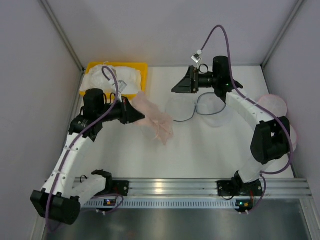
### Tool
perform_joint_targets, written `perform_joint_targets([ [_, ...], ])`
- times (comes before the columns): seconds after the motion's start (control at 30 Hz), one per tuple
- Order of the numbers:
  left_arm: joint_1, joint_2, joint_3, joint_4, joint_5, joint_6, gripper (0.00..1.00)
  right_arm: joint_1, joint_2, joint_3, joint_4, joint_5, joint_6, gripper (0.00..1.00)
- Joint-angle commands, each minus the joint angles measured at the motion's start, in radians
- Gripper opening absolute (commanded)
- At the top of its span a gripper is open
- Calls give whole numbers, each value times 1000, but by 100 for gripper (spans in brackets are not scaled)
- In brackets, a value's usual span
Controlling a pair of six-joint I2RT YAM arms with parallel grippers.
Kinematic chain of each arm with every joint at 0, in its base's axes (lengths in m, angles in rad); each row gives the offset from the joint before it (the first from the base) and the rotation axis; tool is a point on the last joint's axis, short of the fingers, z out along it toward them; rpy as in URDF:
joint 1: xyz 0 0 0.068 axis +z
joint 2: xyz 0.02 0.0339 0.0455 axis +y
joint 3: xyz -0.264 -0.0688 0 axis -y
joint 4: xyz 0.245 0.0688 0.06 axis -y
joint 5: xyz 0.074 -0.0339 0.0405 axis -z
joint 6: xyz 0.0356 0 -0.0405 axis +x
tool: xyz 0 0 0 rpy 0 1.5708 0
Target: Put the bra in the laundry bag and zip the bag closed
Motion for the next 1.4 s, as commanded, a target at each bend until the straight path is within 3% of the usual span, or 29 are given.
perform_joint_targets([
  [0.0,143,-7,-130,46,171,-40,0,17,-31,33,-222,5,-222,99],
  [0.17,353,79,-250,-5,168,123,0,43,-24,24,-350,48,-355,99],
  [0.37,499,255,-230,0,128,162,0,94,-15,-34,-373,68,-398,95],
  [0.53,516,346,-130,-98,25,280,0,126,-7,-68,-368,77,-398,93],
  [0.67,515,407,-39,-242,-82,495,0,135,8,-79,-359,91,-394,93],
  [0.83,510,409,-31,-281,-243,665,4,138,19,-106,-336,100,-368,90],
  [0.93,475,383,-29,-289,-321,729,5,138,20,-111,-336,103,-369,90],
  [1.1,268,318,-34,-292,-473,771,12,137,29,-116,-334,114,-357,90],
  [1.17,133,315,-25,-290,-545,731,20,137,31,-125,-325,119,-352,90],
  [1.37,-45,464,52,-287,-613,559,32,137,39,-129,-327,136,-348,90],
])
